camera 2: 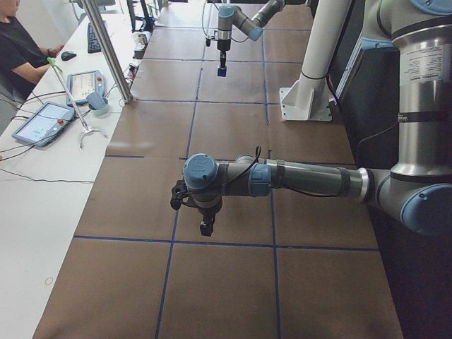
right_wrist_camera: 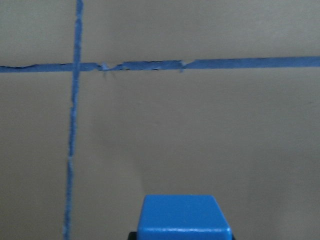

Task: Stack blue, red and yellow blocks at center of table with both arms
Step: 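Carry the blue cube with the right gripper to the table center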

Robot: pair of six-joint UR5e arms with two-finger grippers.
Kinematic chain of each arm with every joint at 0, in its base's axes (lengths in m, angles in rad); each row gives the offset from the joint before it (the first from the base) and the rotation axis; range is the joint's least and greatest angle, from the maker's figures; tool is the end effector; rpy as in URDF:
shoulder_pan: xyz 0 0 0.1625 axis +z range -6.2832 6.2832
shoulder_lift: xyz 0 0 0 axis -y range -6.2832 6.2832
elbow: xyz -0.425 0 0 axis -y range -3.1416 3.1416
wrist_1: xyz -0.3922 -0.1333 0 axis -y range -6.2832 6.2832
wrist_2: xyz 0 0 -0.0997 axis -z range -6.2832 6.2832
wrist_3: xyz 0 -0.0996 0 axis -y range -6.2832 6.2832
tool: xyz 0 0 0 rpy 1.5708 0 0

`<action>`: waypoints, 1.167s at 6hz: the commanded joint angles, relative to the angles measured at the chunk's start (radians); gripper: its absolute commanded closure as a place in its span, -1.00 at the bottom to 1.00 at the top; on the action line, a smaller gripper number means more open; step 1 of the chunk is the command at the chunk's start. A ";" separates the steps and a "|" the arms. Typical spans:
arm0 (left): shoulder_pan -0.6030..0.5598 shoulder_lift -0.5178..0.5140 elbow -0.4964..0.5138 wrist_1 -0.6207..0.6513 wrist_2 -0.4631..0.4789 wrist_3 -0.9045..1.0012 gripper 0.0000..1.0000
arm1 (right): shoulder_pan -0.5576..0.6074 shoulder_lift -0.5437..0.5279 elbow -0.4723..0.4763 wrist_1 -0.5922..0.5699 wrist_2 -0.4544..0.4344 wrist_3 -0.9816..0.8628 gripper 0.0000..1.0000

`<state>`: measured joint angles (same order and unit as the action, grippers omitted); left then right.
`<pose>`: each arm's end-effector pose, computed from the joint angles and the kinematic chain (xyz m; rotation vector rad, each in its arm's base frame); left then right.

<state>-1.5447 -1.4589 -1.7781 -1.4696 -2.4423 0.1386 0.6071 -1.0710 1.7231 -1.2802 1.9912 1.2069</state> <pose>-0.0455 -0.4436 0.6122 0.0436 0.8713 0.1516 -0.4790 -0.4455 0.2703 0.0893 -1.0006 0.0243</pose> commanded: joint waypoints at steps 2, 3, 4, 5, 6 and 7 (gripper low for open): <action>0.000 0.002 -0.004 -0.006 -0.001 -0.004 -1.00 | -0.087 0.271 -0.202 -0.156 -0.077 0.106 1.00; -0.001 0.002 -0.015 -0.006 -0.001 -0.007 -1.00 | -0.092 0.305 -0.255 -0.159 -0.078 0.124 1.00; 0.000 0.002 -0.015 -0.006 -0.001 -0.007 -1.00 | -0.104 0.310 -0.289 -0.163 -0.080 0.132 0.99; -0.001 0.002 -0.015 -0.006 -0.001 -0.007 -1.00 | -0.115 0.310 -0.299 -0.163 -0.080 0.120 0.96; -0.002 0.002 -0.017 -0.006 -0.001 -0.007 -1.00 | -0.122 0.315 -0.309 -0.163 -0.080 0.118 0.95; -0.002 0.002 -0.020 -0.006 -0.001 -0.007 -1.00 | -0.122 0.336 -0.327 -0.165 -0.078 0.103 0.91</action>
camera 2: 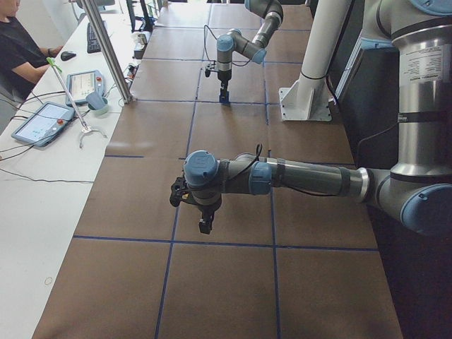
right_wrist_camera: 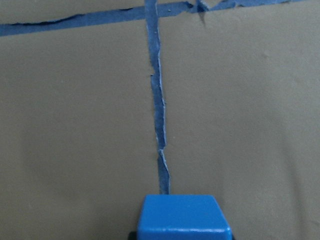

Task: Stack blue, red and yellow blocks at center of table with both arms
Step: 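Carry the blue cube with the right gripper to the table center, then set the blue cube down, open the right gripper and lift away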

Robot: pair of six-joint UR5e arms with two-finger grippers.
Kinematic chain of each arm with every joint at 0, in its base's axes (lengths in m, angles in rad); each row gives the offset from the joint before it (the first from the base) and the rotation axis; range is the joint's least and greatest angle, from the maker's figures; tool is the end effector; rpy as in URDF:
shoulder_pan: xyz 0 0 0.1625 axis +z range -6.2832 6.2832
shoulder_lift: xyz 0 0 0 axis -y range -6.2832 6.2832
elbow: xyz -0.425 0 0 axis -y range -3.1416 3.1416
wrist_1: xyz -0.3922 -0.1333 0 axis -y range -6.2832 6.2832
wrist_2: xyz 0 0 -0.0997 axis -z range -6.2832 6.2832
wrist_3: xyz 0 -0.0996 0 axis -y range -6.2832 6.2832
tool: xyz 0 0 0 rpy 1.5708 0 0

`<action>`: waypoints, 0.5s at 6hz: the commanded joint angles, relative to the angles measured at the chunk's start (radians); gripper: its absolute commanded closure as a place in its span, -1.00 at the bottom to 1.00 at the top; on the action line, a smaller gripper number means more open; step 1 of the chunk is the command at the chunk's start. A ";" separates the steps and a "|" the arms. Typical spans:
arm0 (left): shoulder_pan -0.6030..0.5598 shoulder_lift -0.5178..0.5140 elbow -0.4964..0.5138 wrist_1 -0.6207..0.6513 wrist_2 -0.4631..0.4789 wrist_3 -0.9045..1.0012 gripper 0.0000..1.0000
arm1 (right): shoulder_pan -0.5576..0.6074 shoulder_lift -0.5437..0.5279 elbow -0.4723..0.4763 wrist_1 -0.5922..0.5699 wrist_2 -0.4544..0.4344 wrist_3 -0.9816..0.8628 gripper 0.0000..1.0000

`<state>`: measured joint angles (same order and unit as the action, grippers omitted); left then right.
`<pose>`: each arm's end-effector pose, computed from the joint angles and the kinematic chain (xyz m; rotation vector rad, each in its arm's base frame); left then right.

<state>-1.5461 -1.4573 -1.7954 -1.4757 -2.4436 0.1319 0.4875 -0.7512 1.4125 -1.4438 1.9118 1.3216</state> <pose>-0.0461 -0.4436 0.6037 0.0618 0.8717 0.1535 -0.6220 -0.4429 0.2072 -0.0204 -0.8441 0.0896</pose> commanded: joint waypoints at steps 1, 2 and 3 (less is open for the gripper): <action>0.000 0.000 -0.004 0.000 0.000 0.000 -1.00 | -0.003 0.021 -0.023 -0.001 0.009 -0.072 0.35; 0.000 0.002 -0.005 0.000 0.000 0.000 -1.00 | -0.003 0.019 -0.018 -0.016 0.000 -0.093 -0.65; -0.002 0.002 -0.010 0.000 0.000 0.000 -1.00 | -0.004 0.018 -0.018 -0.017 -0.008 -0.093 -1.00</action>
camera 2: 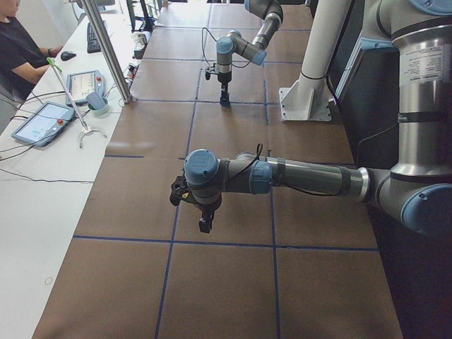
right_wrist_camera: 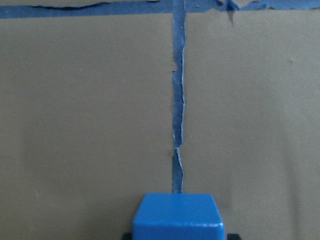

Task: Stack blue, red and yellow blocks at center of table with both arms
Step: 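Set the blue cube down, open the right gripper and lift away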

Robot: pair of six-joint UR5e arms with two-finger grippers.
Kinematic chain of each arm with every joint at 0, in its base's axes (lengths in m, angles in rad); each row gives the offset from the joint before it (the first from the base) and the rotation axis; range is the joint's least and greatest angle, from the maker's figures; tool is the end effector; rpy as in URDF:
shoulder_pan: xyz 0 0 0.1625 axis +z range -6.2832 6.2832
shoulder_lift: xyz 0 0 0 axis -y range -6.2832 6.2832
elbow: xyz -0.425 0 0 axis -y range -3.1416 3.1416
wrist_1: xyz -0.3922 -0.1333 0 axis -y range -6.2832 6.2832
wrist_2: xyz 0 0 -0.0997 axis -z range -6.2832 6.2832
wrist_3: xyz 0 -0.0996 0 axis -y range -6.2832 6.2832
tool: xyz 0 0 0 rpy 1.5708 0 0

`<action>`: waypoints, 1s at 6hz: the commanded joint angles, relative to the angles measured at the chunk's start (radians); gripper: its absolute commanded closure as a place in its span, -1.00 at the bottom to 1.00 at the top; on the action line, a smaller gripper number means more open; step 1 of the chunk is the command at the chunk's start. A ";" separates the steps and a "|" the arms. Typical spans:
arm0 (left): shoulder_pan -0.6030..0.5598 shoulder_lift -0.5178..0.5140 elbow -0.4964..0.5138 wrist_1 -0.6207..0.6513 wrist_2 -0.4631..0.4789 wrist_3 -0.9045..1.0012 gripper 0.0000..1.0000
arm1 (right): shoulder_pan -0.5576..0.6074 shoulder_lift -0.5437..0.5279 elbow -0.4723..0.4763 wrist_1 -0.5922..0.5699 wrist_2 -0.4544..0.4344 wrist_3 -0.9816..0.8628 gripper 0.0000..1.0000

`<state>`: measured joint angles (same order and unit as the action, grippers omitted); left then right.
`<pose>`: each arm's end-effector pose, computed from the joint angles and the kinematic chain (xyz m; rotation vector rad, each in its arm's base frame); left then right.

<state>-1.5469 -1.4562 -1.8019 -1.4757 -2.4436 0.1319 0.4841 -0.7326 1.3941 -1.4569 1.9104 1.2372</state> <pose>-0.0464 -0.4432 0.6010 0.0672 0.8714 0.1551 -0.6282 -0.4434 0.2031 0.0094 -0.8320 0.0101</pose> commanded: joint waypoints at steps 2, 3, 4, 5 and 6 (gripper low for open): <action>-0.001 0.000 -0.011 0.000 -0.002 0.003 -1.00 | 0.020 0.015 0.054 -0.057 0.010 -0.012 -1.00; 0.010 -0.003 -0.020 -0.017 -0.002 -0.005 -1.00 | 0.107 0.004 0.151 -0.124 0.101 -0.015 -1.00; 0.065 -0.004 -0.022 -0.067 -0.002 -0.065 -1.00 | 0.211 -0.072 0.248 -0.141 0.228 -0.028 -1.00; 0.217 -0.007 -0.027 -0.180 0.003 -0.203 -1.00 | 0.272 -0.235 0.402 -0.138 0.249 -0.110 -1.00; 0.328 -0.007 -0.031 -0.356 0.012 -0.347 -1.00 | 0.324 -0.352 0.486 -0.134 0.259 -0.257 -1.00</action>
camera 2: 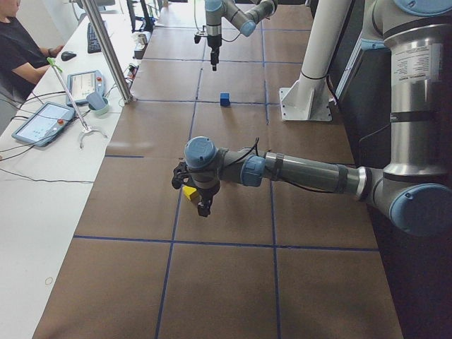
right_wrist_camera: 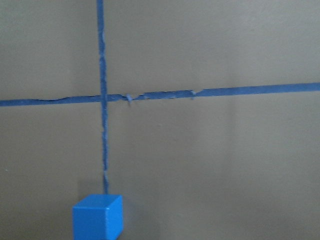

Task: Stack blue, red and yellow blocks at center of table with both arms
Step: 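Set the blue cube down, open the right gripper and lift away, then lower the left gripper onto the red cube and grasp it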

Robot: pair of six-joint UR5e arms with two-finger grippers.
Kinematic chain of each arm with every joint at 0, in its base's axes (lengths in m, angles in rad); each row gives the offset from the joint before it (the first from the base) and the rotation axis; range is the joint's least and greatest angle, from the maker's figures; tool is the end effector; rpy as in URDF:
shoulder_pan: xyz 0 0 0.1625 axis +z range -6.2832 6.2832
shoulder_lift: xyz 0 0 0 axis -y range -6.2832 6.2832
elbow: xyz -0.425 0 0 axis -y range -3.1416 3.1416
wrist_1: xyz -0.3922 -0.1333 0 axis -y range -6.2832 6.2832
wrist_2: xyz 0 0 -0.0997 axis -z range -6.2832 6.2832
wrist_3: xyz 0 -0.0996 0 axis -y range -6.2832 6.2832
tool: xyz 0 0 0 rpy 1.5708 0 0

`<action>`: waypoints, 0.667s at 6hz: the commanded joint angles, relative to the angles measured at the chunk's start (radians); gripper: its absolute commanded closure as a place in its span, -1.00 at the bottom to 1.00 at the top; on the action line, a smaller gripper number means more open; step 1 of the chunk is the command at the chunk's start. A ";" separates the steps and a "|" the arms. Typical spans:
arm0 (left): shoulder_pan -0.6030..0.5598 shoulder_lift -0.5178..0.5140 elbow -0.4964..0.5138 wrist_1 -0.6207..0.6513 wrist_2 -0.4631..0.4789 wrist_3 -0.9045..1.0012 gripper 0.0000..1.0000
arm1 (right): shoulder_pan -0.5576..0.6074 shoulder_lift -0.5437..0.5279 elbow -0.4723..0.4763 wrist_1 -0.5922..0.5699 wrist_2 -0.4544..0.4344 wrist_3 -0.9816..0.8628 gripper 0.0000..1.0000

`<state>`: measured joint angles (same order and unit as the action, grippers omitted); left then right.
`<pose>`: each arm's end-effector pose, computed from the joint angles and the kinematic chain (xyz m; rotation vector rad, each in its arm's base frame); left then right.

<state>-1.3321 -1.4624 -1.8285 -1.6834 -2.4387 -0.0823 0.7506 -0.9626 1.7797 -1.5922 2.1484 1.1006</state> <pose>0.0519 -0.4555 0.5630 0.1044 0.8931 0.2594 -0.4146 -0.4947 0.2125 -0.0047 -0.9444 0.0296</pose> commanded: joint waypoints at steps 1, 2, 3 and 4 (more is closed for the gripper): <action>0.233 -0.009 0.011 -0.294 0.029 -0.149 -1.00 | 0.072 -0.157 0.104 0.003 0.040 -0.170 -1.00; 0.375 -0.022 -0.010 -0.350 0.208 -0.152 -1.00 | 0.078 -0.174 0.107 0.003 0.039 -0.194 -1.00; 0.451 -0.041 -0.006 -0.358 0.293 -0.160 -1.00 | 0.076 -0.195 0.107 0.006 0.036 -0.226 -1.00; 0.459 -0.044 0.006 -0.360 0.294 -0.159 -1.00 | 0.075 -0.196 0.107 0.006 0.034 -0.228 -1.00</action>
<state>-0.9068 -1.4990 -1.8306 -2.0338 -2.1757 -0.2390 0.8257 -1.1508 1.8860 -1.5869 2.1844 0.8844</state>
